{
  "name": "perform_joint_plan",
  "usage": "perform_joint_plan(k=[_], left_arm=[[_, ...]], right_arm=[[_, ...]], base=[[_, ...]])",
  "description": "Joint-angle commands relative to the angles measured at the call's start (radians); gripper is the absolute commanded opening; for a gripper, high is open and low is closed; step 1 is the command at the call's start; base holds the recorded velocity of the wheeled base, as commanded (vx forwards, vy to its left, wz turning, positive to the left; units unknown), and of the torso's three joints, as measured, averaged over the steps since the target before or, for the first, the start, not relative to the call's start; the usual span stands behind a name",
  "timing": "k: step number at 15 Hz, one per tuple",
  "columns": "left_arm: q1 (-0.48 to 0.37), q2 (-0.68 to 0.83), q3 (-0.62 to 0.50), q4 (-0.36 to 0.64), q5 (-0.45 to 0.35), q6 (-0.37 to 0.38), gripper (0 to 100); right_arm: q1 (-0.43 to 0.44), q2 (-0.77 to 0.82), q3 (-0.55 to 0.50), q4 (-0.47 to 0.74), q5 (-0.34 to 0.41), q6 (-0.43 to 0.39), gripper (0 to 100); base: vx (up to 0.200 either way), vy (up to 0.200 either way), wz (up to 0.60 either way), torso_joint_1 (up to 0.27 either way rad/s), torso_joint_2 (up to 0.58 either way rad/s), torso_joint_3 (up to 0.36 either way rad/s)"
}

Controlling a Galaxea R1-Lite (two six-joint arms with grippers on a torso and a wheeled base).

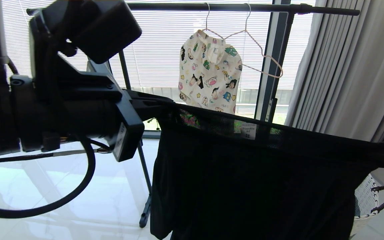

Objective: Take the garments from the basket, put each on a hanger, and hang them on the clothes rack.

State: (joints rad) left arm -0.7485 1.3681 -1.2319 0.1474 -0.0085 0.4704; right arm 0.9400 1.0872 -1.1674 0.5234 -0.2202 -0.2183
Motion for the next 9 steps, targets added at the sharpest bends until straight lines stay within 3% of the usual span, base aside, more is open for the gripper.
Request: perform_joint_plan(k=[1,4,6,7,9], left_arm=[[0.0,0.083,-0.058,-0.003,-0.001,-0.001,0],[0.0,0.109,-0.089,-0.012,0.001,-0.007,0],[0.003,0.08,-0.035,-0.008,0.025,-0.01,0],[0.001,0.059,-0.004,-0.005,0.042,-0.044,0],[-0.061,0.026,0.034,0.011,0.064,-0.185,0]], right_arm=[[0.045,-0.03,0.005,0.001,0.001,0.0,0],[0.051,-0.027,0.009,0.001,0.001,0.0,0],[0.002,0.002,-0.006,-0.005,-0.002,0.004,0],[-0.056,0.034,-0.028,-0.025,0.002,0.004,0],[-0.086,0.118,-0.089,-0.105,0.002,0.005,0]], base=[[0.0,0.0,0.0,0.0,0.0,0.0],[0.0,0.0,0.0,0.0,0.0,0.0],[0.0,0.0,0.0,0.0,0.0,0.0],[0.0,0.0,0.0,0.0,0.0,0.0],[0.0,0.0,0.0,0.0,0.0,0.0]])
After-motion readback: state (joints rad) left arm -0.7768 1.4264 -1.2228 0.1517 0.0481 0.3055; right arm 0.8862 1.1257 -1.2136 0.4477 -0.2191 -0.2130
